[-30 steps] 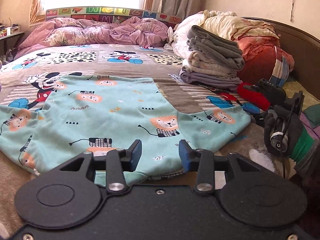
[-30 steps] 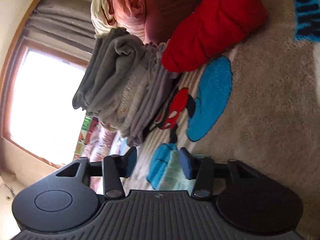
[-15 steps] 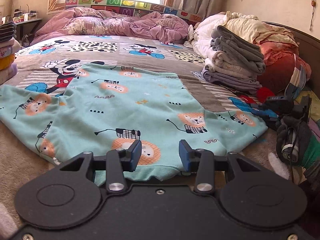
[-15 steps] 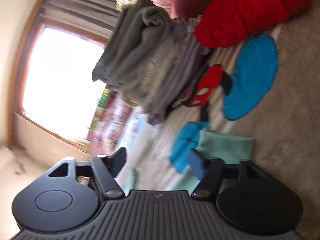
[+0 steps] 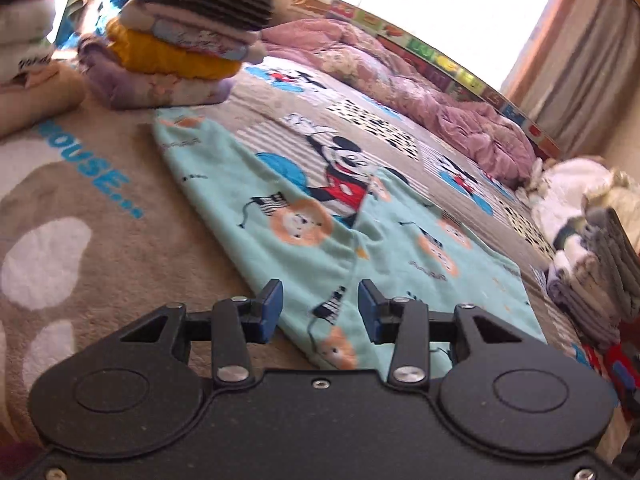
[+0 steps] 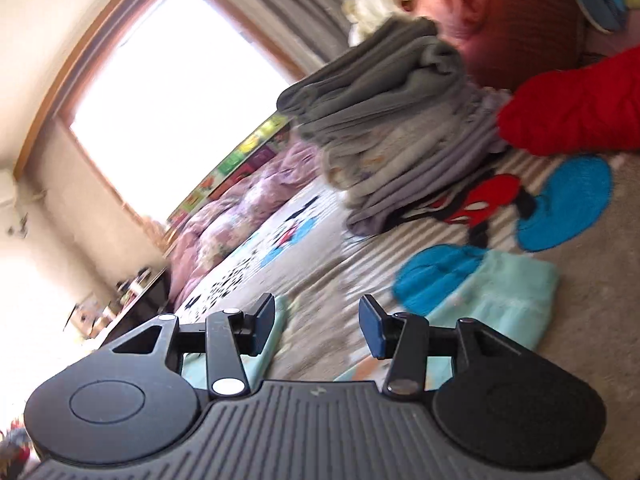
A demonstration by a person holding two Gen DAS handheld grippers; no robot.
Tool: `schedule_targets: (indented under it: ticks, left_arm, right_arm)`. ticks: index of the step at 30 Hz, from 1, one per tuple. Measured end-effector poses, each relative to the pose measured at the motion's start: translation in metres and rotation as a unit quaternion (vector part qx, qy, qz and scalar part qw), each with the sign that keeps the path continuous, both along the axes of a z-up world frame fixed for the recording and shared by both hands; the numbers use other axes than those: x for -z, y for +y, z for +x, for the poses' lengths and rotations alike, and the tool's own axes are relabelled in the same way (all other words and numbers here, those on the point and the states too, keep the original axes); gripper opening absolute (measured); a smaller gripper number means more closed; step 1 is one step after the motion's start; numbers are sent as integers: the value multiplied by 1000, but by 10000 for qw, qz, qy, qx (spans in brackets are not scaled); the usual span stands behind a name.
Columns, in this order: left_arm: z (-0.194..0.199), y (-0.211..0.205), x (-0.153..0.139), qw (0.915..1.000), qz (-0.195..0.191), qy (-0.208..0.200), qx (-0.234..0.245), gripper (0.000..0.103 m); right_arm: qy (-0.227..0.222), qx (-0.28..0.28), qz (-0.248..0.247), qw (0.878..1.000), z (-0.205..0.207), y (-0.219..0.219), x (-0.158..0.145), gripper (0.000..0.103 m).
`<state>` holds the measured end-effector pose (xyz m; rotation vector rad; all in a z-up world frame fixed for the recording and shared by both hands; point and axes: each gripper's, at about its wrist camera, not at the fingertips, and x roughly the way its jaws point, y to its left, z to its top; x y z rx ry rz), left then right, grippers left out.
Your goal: Fold clothes
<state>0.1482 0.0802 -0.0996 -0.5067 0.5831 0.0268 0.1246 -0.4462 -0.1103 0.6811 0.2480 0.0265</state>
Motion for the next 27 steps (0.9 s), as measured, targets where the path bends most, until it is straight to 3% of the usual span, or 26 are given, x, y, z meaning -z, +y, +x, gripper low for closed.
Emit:
schedule_targets:
  ticks: [3,6,10,14,20,22,23,25,27]
  left_arm:
    - [16,38,16,9959,-616,230,-621,40]
    - [29,59,18,9915,-908,205,-912,40]
    - [48,88,19,9887,-963,0,-1150,40]
    - [69,114,18,9864,-942,-152,-1342,40]
    - [101,128,18,9884,-735,-47,-1332,39]
    - [111,131,24,9897,-428,138,-1362,10]
    - [108,138,27,9877,-614,131,-1429,4]
    - [102,152,33,9831,-963,116,-1553,4]
    - [103,154,32,9849,-903,101,-1474,4]
  right_arm:
    - [-237,-941,-1018,9901,3,69,-20,48]
    - [-243,-1710,-1683,9705,7,131,-23,46]
    - [-41,-2623,-2427,9340,8,213,-17,45]
    - [26,-3113,-3030,9007,6,283,-24,45]
    - [183,-3539,-3321,8741,44,377,-34,45]
    - [302,-3588,-3366,8701,65,401,-31,45]
    - [439,-3640,-3385,8666,74,409,-26,45]
    - [825,-3882,-3396,8527,87,421,-13,46]
    - [782,-3992,-3492,8442,80,422,-13,47]
